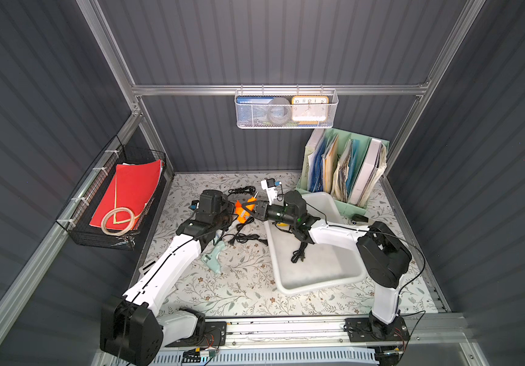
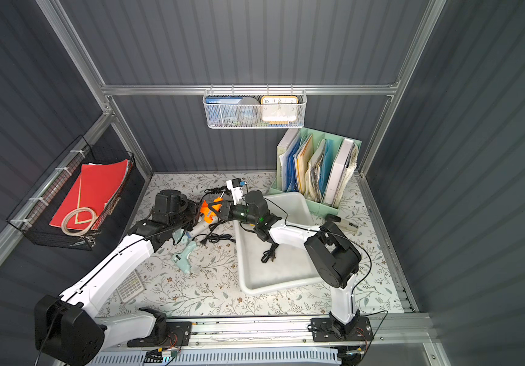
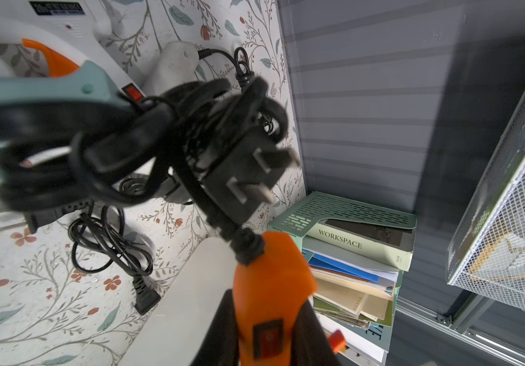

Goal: Put the hot melt glue gun into the storage box
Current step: Pick up the hot melt adhesive gun from the center of the board.

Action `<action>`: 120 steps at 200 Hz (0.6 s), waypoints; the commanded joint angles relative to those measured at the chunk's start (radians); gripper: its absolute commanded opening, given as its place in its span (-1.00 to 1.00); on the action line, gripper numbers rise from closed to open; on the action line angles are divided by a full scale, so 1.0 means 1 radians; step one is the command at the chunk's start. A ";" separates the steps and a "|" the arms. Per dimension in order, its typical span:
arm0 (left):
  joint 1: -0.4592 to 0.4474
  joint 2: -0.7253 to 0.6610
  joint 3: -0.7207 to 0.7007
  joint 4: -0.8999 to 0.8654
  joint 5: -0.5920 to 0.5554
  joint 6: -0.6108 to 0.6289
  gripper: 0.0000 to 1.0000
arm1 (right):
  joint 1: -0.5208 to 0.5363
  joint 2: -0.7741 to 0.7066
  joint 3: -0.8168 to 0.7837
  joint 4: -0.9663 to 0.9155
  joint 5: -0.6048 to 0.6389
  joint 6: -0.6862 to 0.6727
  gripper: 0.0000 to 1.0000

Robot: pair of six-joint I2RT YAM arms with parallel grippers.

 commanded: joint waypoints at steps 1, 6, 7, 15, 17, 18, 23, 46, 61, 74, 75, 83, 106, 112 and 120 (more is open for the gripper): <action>0.009 -0.034 -0.028 0.058 0.019 0.002 -0.65 | 0.006 0.003 0.027 -0.031 -0.004 -0.002 -0.86; 0.012 -0.038 -0.032 0.060 0.019 0.001 -0.42 | 0.005 -0.003 0.025 -0.045 0.000 -0.007 -0.94; 0.012 -0.039 -0.033 0.061 0.019 0.001 -0.38 | 0.005 -0.004 0.025 -0.048 0.003 -0.009 -0.95; 0.016 -0.047 -0.042 0.063 0.020 0.001 -0.06 | 0.005 -0.015 0.024 -0.075 0.009 -0.023 -1.00; 0.018 -0.050 -0.044 0.062 0.019 0.001 0.01 | 0.004 -0.019 0.025 -0.081 0.011 -0.028 -1.00; 0.018 -0.051 -0.046 0.062 0.019 0.001 0.06 | 0.003 -0.021 0.024 -0.086 0.013 -0.030 -1.00; 0.021 -0.059 -0.050 0.062 0.019 0.005 0.25 | 0.003 -0.029 0.024 -0.109 0.020 -0.041 -1.00; 0.041 -0.106 -0.058 0.015 -0.008 0.030 0.92 | 0.001 -0.079 0.028 -0.227 0.062 -0.086 -1.00; 0.057 -0.133 -0.052 -0.024 -0.031 0.057 1.00 | 0.001 -0.106 0.054 -0.343 0.084 -0.120 -1.00; 0.077 -0.145 -0.050 -0.054 -0.041 0.080 1.00 | 0.001 -0.130 0.074 -0.442 0.103 -0.155 -1.00; 0.078 -0.146 -0.050 -0.056 -0.042 0.082 1.00 | 0.001 -0.131 0.075 -0.449 0.105 -0.158 -1.00; 0.095 -0.149 -0.049 -0.069 -0.043 0.097 1.00 | 0.001 -0.144 0.092 -0.511 0.117 -0.184 -1.00; 0.147 -0.135 -0.045 -0.095 -0.029 0.154 1.00 | 0.001 -0.163 0.196 -0.771 0.152 -0.287 -1.00; 0.158 -0.127 -0.040 -0.102 -0.028 0.171 1.00 | 0.000 -0.161 0.225 -0.837 0.161 -0.307 -1.00; 0.170 -0.118 -0.032 -0.112 -0.029 0.187 1.00 | 0.000 -0.163 0.266 -0.933 0.173 -0.333 -1.00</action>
